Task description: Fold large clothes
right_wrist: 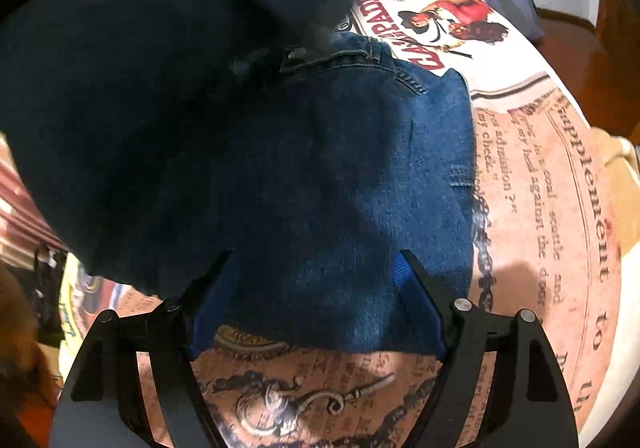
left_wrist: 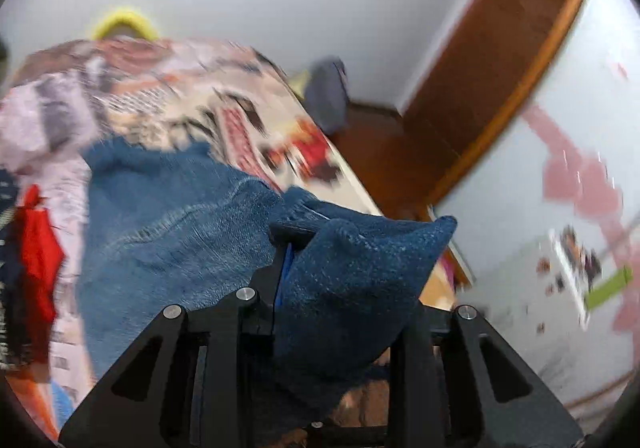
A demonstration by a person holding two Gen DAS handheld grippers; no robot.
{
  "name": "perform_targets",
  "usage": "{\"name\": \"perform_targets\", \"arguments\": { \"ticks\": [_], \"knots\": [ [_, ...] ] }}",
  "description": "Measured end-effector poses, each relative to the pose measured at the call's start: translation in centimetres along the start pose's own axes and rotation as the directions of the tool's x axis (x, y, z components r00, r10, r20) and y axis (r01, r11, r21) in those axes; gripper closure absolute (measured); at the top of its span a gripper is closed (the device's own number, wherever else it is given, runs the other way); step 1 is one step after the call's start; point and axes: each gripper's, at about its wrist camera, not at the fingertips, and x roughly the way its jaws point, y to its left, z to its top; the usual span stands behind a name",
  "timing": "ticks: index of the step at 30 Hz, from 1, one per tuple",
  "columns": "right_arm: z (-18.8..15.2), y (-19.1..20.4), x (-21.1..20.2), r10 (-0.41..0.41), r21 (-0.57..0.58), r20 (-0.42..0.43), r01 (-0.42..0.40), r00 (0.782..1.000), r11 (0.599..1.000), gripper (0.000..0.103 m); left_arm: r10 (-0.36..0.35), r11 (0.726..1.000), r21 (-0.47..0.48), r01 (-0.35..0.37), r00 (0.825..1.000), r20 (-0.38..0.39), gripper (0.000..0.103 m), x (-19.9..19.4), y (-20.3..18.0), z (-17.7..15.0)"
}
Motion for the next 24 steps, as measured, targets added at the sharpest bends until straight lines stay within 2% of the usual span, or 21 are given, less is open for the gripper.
{"name": "perform_targets", "arguments": {
  "ticks": [2, 5, 7, 9, 11, 12, 13, 16, 18, 19, 20, 22, 24],
  "knots": [
    [-0.4, -0.7, -1.2, -0.002, -0.004, 0.014, 0.002, 1.000, 1.000, 0.028, 0.007, 0.998, 0.063, -0.003, 0.997, -0.075, 0.077, 1.7, -0.4, -1.8],
    [-1.4, -2.1, -3.2, -0.142, -0.017, 0.021, 0.143, 0.990, 0.990, 0.028, 0.010, 0.996, 0.091, 0.006, 0.985, -0.170, 0.074, 3.3, -0.1, -4.6],
    [-2.2, -3.6, -4.3, -0.173, 0.014, 0.008, 0.173, 0.985, 0.985, 0.028, 0.012, 0.994, 0.106, 0.011, 0.977, -0.212, 0.071, 4.0, 0.3, -6.0],
    [-3.0, -5.0, -5.5, -0.164, 0.064, 0.006, 0.163, 0.986, 0.984, 0.028, 0.041, 0.989, 0.147, -0.010, 0.976, -0.212, 0.066, 3.7, -0.3, -7.2],
    [-3.5, -5.7, -7.1, -0.179, 0.089, 0.018, 0.177, 0.984, 0.980, 0.028, 0.093, 0.978, 0.202, -0.049, 0.972, -0.214, 0.048, 2.9, -1.1, -7.8],
    [-3.7, -5.5, -7.8, -0.190, 0.089, 0.032, 0.187, 0.981, 0.978, 0.028, 0.110, 0.973, 0.224, -0.061, 0.971, -0.211, 0.048, 2.3, -1.4, -8.0],
    [-3.8, -5.5, -8.7, -0.203, 0.091, 0.050, 0.198, 0.978, 0.976, 0.028, 0.125, 0.968, 0.241, -0.074, 0.971, -0.202, 0.046, 1.4, -1.7, -8.1],
    [-3.4, -4.6, -10.5, -0.202, 0.102, 0.085, 0.193, 0.976, 0.976, 0.028, 0.143, 0.959, 0.267, -0.094, 0.975, -0.168, 0.032, -1.8, -2.2, -8.2],
    [-2.8, -4.1, -11.0, -0.184, 0.095, 0.109, 0.174, 0.977, 0.980, 0.028, 0.141, 0.958, 0.266, -0.110, 0.985, -0.100, 0.023, -4.6, -1.7, -8.0],
    [-2.5, -3.7, -11.2, -0.175, 0.089, 0.120, 0.165, 0.977, 0.982, 0.028, 0.154, 0.956, 0.260, -0.132, 0.986, -0.066, 0.014, -5.8, -1.2, -7.8],
    [-2.3, -3.2, -11.4, -0.166, 0.085, 0.128, 0.155, 0.978, 0.984, 0.028, 0.169, 0.955, 0.251, -0.155, 0.985, -0.035, 0.008, -6.8, -0.5, -7.6],
    [-1.6, -2.2, -11.1, -0.136, 0.080, 0.131, 0.127, 0.982, 0.989, 0.028, 0.215, 0.953, 0.211, -0.218, 0.976, 0.038, 0.006, -8.9, 1.5, -7.3],
    [-0.7, -1.3, -9.7, -0.092, 0.074, 0.119, 0.083, 0.989, 0.994, 0.028, 0.268, 0.950, 0.150, -0.274, 0.961, 0.062, 0.004, -9.8, 4.1, -7.1]
  ]
}}
